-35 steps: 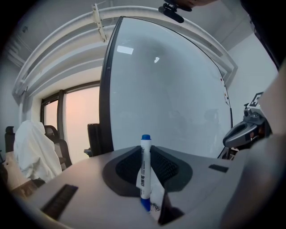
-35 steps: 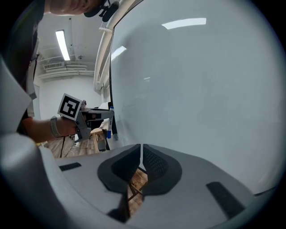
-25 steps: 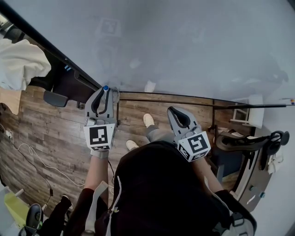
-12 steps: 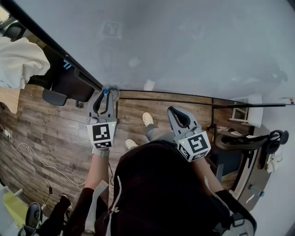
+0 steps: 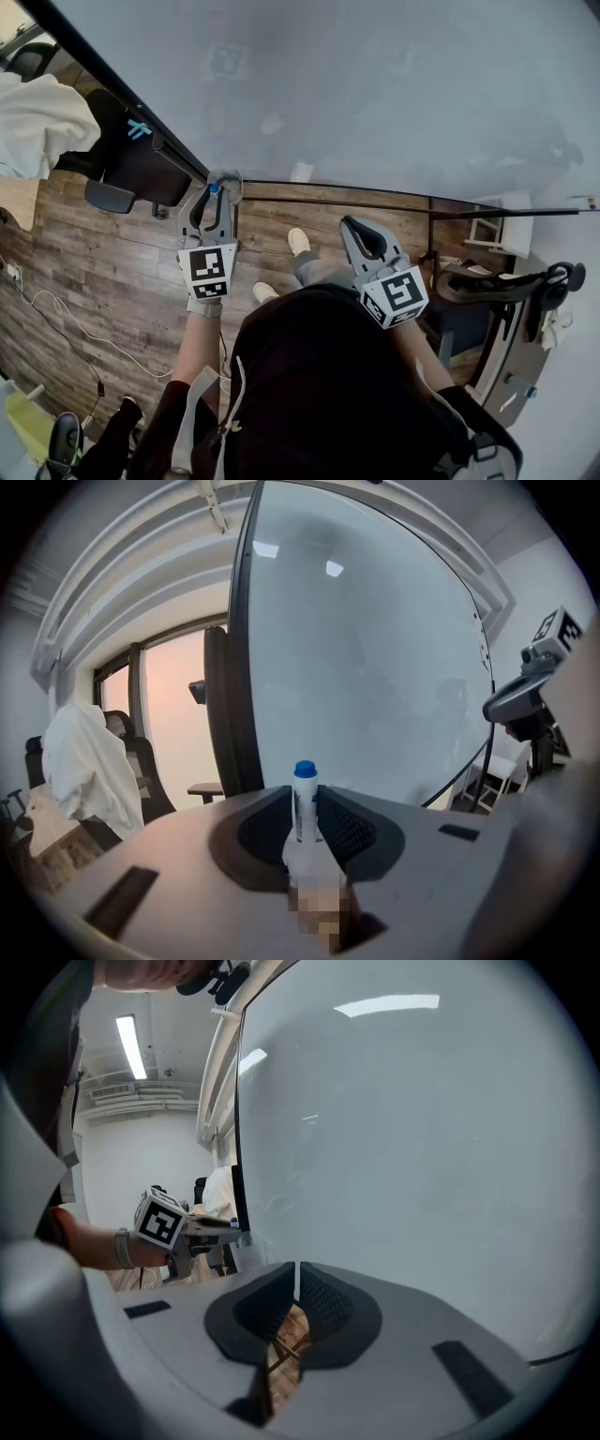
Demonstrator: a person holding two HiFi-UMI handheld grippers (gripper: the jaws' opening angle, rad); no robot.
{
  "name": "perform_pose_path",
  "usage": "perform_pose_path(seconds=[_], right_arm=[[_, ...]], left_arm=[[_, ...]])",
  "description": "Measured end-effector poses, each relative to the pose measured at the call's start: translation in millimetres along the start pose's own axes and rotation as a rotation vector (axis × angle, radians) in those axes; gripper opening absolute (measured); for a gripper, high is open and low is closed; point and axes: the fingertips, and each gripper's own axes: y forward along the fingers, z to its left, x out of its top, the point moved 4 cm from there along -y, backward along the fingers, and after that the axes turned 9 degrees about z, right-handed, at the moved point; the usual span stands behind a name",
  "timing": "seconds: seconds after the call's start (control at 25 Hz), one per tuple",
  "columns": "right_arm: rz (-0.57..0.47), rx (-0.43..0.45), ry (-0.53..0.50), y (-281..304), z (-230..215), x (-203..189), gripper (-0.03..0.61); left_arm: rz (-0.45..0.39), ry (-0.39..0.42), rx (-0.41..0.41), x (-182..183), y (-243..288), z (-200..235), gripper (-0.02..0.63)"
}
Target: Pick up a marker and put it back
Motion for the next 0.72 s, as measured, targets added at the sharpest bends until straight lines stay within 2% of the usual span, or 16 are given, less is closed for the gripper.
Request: perform_pose_path(seconds=[0.36,0.72], right_arm=[[-0.016,0.001,-0.006,-4.7,4.2,2.0,0.028],[-0.046,-0.004,-0.005,-17.3,7.6,3.0,0.028]], left_arm=[[-0.018,0.009,-0.011,8.3,-10.3,-4.2,0.095],[-0.072,0.033,-0.02,31.2,-28.6,-15.2,0.095]])
